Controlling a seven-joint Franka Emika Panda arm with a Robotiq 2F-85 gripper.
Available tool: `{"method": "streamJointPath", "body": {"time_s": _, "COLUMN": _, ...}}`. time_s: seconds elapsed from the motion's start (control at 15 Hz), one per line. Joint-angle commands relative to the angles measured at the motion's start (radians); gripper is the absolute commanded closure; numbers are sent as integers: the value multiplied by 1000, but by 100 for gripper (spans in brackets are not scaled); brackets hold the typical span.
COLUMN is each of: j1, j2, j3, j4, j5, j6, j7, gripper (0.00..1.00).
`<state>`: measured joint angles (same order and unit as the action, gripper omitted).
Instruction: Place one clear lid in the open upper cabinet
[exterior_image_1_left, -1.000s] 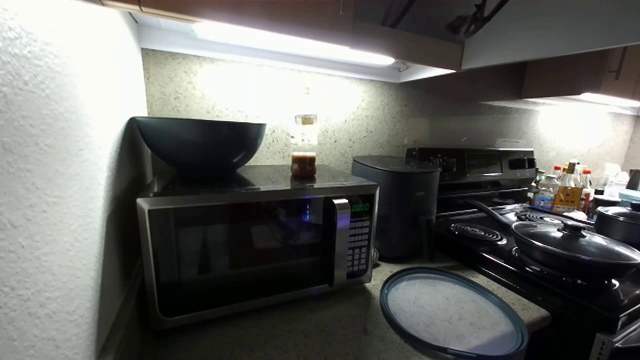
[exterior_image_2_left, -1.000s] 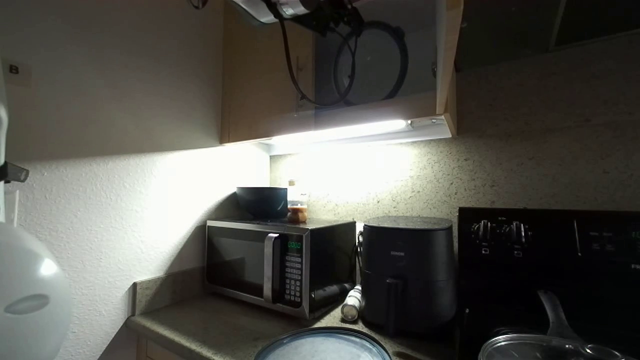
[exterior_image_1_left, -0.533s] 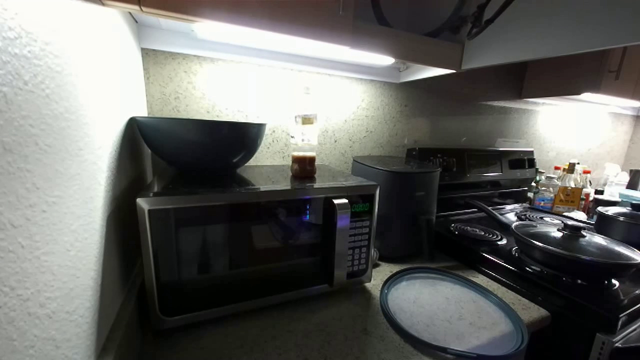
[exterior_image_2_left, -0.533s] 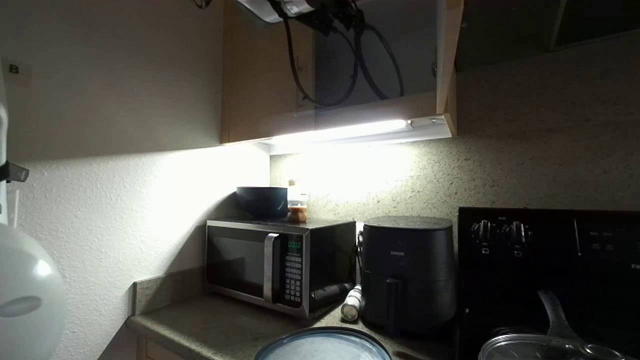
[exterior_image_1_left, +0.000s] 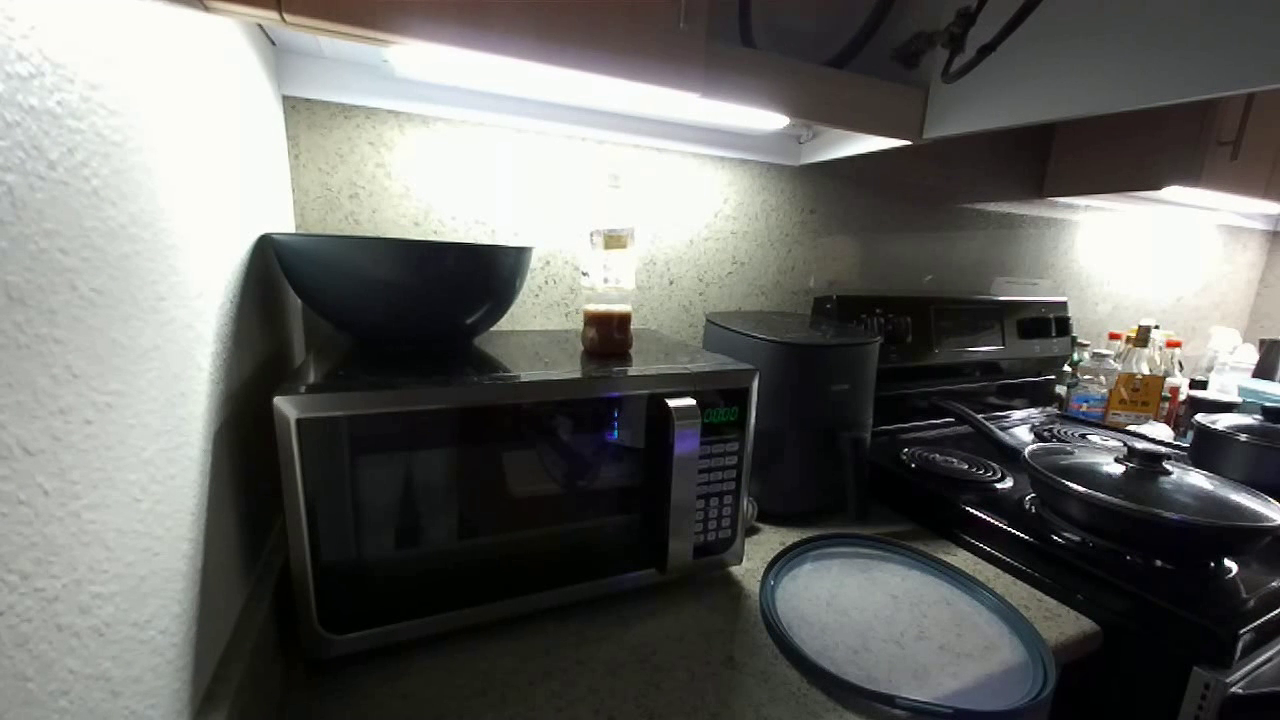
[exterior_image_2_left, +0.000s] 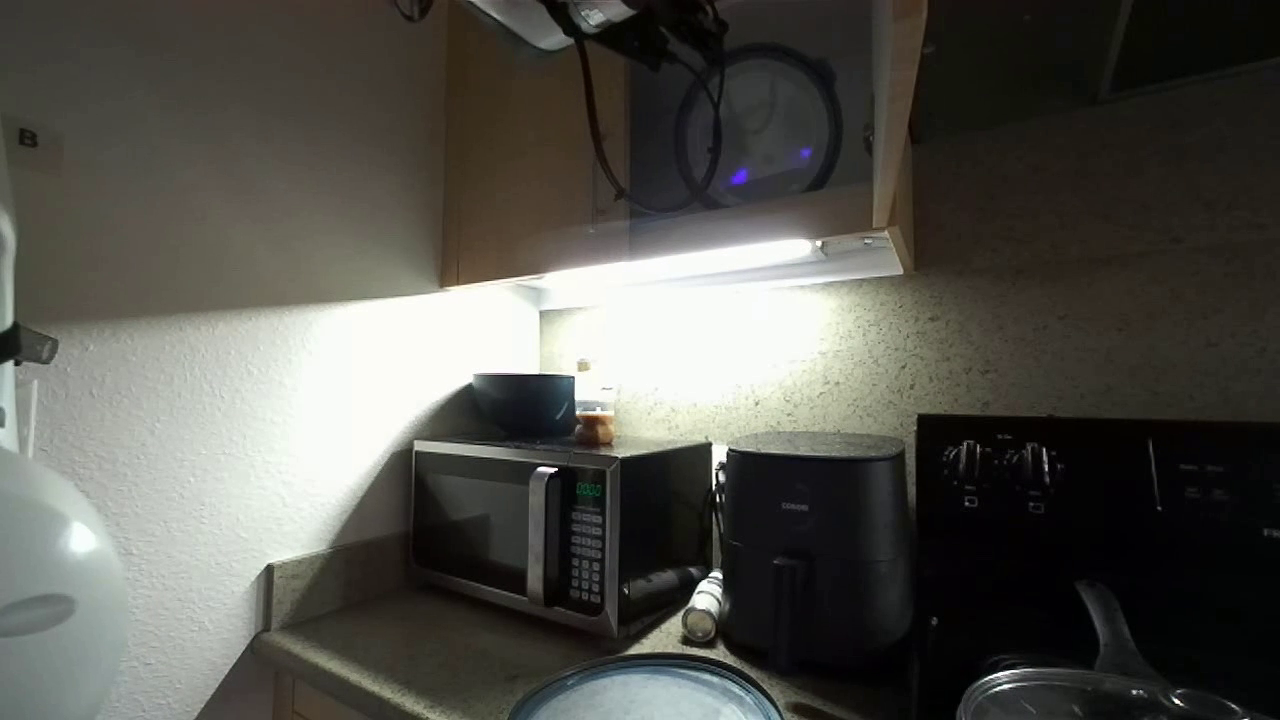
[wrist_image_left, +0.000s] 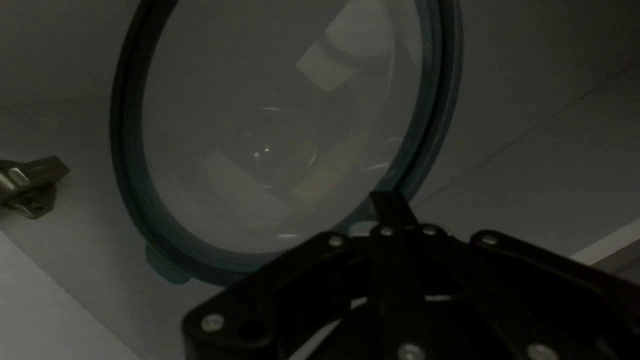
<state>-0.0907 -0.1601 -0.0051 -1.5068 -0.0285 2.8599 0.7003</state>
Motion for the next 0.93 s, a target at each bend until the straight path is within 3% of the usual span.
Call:
{"method": "streamJointPath", "body": {"time_s": 0.0, "j1": -20, "j2": -15, "j3": 13, "j4": -12, "j5": -51, "j6": -31, "j7": 45, "gripper": 100}}
{"method": "streamJointPath", "body": {"time_s": 0.53, "j1": 67, "j2": 23, "j3": -1, "j4": -26, "j5": 185, "j6": -212, "j7": -85, "gripper": 100}}
{"method": "streamJointPath", "body": {"time_s": 0.87, "j1": 65, "j2": 38, "j3": 1, "j4": -16, "j5": 187, "j6": -282, "j7": -80, "gripper": 100}}
